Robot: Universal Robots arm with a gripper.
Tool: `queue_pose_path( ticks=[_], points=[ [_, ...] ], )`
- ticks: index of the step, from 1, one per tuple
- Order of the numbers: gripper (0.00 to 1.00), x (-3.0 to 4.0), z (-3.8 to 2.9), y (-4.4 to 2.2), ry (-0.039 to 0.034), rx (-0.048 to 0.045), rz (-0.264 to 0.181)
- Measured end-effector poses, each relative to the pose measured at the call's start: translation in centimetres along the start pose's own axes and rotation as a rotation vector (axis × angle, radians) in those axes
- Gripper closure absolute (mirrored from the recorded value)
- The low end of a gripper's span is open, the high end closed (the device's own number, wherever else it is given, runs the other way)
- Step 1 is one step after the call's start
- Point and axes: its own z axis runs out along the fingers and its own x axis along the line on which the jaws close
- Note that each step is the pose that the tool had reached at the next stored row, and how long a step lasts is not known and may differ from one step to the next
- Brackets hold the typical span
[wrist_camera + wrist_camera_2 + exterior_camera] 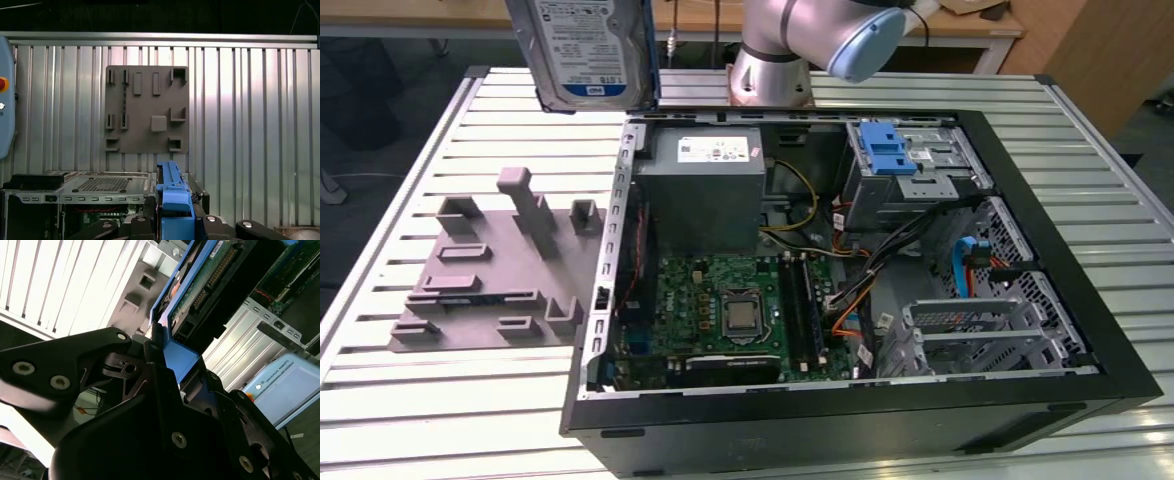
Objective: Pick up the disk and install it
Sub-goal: 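Pick up the disk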
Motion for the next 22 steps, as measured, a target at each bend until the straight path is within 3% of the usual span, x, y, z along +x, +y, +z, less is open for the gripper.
queue_pose_path(
  ticks=[5, 18, 22],
  points=[
    [0.64, -0.01, -0.04, -1.52, 0.0000, -0.0003, 0.000],
    [0.64, -0.03, -0.11, -3.87, 0.0001, -0.0006, 0.000],
    [0.64, -0.03, -0.12, -4.16, 0.0000, -0.0006, 0.000]
  ],
)
